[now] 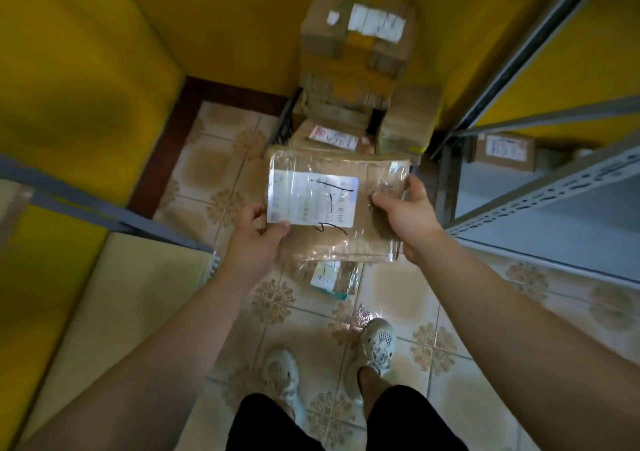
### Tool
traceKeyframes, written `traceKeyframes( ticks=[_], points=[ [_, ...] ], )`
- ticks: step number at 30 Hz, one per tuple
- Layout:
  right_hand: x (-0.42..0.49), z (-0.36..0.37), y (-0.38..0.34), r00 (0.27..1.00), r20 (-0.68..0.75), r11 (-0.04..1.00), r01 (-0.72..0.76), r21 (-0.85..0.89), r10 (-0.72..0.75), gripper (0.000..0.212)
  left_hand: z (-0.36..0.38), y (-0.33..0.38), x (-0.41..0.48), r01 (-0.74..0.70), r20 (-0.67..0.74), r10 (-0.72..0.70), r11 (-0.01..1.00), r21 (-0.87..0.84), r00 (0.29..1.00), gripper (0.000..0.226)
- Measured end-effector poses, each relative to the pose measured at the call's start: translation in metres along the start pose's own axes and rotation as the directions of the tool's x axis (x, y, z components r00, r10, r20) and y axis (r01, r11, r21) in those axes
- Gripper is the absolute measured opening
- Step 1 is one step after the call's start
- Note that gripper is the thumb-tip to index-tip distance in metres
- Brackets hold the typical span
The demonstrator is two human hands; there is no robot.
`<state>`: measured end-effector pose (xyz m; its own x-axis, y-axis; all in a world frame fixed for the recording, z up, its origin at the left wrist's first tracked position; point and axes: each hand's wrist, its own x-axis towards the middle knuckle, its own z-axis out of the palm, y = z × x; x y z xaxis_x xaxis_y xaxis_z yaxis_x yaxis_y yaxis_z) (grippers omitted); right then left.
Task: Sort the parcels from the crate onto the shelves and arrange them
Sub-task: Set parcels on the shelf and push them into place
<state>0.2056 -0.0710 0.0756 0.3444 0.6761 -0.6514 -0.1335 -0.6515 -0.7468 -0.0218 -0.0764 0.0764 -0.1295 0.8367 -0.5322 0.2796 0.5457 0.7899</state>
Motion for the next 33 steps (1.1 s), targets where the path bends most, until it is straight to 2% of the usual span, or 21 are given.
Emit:
traceKeyframes(
  ticks=[2, 4, 5, 8, 10, 13, 16, 18, 20, 23, 25, 27, 29, 31, 33],
  points=[
    [-0.030, -0.009, -0.032, 1.000, -0.016, 0.998, 0.026, 0.050, -0.025, 0.055, -0.016, 0.036, -0.020, -0.085, 0.019, 0.085, 0.996, 0.022, 0.996, 0.026],
    [-0.061, -0.018, -0.058, 0.997, -0.011, 0.995, 0.073, 0.067, -0.073, 0.041, -0.032, 0.067, -0.042, -0.152, 0.042, 0.150, 0.988, 0.036, 0.988, 0.023],
    [-0.076, -0.021, -0.069, 0.994, 0.020, 0.993, 0.104, 0.050, -0.105, 0.040, -0.040, 0.081, -0.054, -0.187, 0.041, 0.185, 0.981, 0.043, 0.982, 0.021],
    [-0.124, -0.025, -0.095, 0.965, 0.179, 0.982, 0.187, 0.038, -0.191, 0.063, -0.068, 0.110, -0.084, -0.297, 0.010, 0.297, 0.954, 0.045, 0.955, 0.018],
    [-0.154, -0.027, -0.107, 0.945, 0.216, 0.969, 0.246, 0.030, -0.246, 0.075, -0.088, 0.126, -0.097, -0.349, 0.003, 0.349, 0.937, 0.034, 0.937, 0.021],
    [-0.198, -0.025, -0.121, 0.922, 0.104, 0.927, 0.375, -0.005, -0.373, 0.077, -0.117, 0.154, -0.112, -0.412, 0.024, 0.411, 0.911, 0.031, 0.911, 0.038],
    [-0.239, -0.021, -0.137, 0.876, 0.007, 0.876, 0.483, 0.001, -0.483, 0.083, -0.138, 0.187, -0.130, -0.435, 0.100, 0.449, 0.891, -0.130, 0.888, 0.075],
    [-0.262, -0.020, -0.148, 0.839, -0.051, 0.841, 0.542, -0.008, -0.541, 0.086, -0.148, 0.206, -0.143, -0.441, 0.142, 0.469, 0.878, -0.188, 0.872, 0.090],
    [-0.284, -0.022, -0.162, 0.790, -0.114, 0.798, 0.600, -0.054, -0.602, 0.085, -0.158, 0.222, -0.153, -0.456, 0.128, 0.489, 0.863, -0.217, 0.863, 0.091],
    [-0.307, -0.028, -0.182, 0.725, -0.227, 0.754, 0.651, -0.085, -0.651, 0.090, -0.165, 0.243, -0.170, -0.483, 0.069, 0.507, 0.848, -0.219, 0.859, 0.070],
    [-0.317, -0.035, -0.194, 0.706, -0.343, 0.759, 0.650, -0.035, -0.620, 0.095, -0.161, 0.256, -0.185, -0.505, 0.051, 0.527, 0.834, -0.220, 0.848, 0.058],
    [-0.328, -0.041, -0.202, 0.694, -0.420, 0.750, 0.660, 0.047, -0.585, 0.094, -0.149, 0.266, -0.201, -0.544, 0.020, 0.562, 0.808, -0.225, 0.827, 0.057],
    [-0.337, -0.052, -0.210, 0.701, -0.442, 0.718, 0.677, 0.163, -0.560, 0.085, -0.135, 0.271, -0.217, -0.584, -0.011, 0.601, 0.770, -0.257, 0.799, 0.063],
    [-0.345, -0.067, -0.219, 0.692, -0.430, 0.675, 0.704, 0.220, -0.580, 0.067, -0.123, 0.273, -0.231, -0.601, -0.010, 0.622, 0.751, -0.274, 0.783, 0.076],
    [-0.349, -0.084, -0.227, 0.688, -0.368, 0.668, 0.716, 0.205, -0.625, 0.073, -0.112, 0.271, -0.241, -0.613, -0.001, 0.633, 0.750, -0.247, 0.774, 0.071]
  ],
)
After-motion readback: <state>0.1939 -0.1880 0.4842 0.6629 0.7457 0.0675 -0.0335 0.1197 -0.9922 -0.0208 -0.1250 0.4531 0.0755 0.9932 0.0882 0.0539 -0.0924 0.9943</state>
